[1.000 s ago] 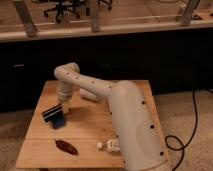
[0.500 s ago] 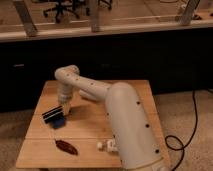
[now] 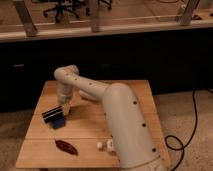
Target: Place the eraser on the white sponge
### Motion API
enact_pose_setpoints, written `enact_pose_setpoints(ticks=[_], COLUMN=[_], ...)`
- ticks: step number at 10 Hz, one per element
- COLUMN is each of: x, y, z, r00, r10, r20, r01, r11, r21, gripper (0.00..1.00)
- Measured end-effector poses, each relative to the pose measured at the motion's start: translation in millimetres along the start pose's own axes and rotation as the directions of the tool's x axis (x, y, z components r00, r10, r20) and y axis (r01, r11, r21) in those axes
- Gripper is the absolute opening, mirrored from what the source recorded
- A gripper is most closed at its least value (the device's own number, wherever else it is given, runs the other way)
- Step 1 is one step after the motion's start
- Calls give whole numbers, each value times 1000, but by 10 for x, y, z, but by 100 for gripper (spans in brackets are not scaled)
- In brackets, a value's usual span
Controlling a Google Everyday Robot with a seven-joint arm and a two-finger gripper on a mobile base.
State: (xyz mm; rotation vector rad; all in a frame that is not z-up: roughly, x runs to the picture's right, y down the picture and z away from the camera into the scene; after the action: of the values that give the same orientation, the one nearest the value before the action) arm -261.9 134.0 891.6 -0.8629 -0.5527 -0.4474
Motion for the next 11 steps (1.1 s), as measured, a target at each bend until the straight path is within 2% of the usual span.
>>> enact_pose_setpoints(ticks=[3,4,11], x=[0,-4,-32], y=[10,7,-4], z=[9,12,25], r00=[1000,1000,1000], r10=[1,1,2], r20=[6,8,14], r01=[0,-1,-2], r11=[1000,1000,1000], r21=[-12,-13,-20], gripper=[73,78,80])
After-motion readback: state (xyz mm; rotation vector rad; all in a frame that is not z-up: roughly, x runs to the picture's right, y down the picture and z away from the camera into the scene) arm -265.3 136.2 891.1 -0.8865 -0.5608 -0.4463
